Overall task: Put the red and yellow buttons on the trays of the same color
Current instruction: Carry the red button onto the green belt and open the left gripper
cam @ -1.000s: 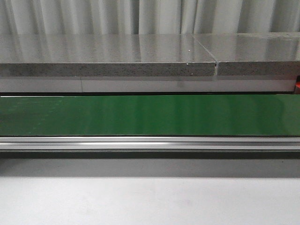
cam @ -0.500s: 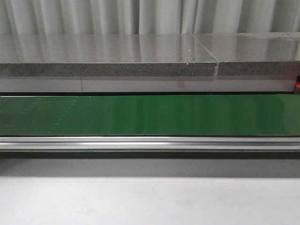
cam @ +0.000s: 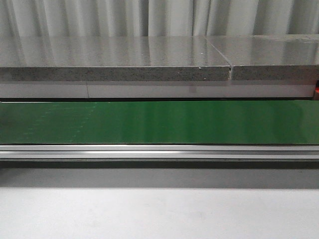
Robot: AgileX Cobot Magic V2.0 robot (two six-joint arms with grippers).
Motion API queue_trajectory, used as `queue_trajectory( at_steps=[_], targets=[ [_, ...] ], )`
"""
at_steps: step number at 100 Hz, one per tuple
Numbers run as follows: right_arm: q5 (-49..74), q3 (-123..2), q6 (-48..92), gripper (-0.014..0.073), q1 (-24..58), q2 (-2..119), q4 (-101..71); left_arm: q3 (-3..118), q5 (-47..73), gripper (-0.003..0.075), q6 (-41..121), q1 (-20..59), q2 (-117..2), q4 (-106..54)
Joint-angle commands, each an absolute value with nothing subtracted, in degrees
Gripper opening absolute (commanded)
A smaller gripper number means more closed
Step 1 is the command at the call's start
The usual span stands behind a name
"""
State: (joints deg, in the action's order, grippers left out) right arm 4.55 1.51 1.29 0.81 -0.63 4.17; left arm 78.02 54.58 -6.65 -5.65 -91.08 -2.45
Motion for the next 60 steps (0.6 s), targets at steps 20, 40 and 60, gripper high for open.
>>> queue_trajectory(
  at_steps=[20,40,60],
  targets=[
    [-0.35,0.96,1.51,-0.0069,0.93,-1.42,4.75,83.24,52.49,0.0597,-8.33,-5.23,-85.23,-4.08],
    [-0.35,0.96,1.51,-0.0069,0.93,-1.42,4.75,80.35,51.99,0.0597,-9.58,-6.73,-80.2,-3.55],
    [-0.35,0.96,1.51,-0.0069,0.93,-1.42,4.75,71.51,50.42,0.0597,-13.12,-11.67,-71.75,-1.58]
  ],
)
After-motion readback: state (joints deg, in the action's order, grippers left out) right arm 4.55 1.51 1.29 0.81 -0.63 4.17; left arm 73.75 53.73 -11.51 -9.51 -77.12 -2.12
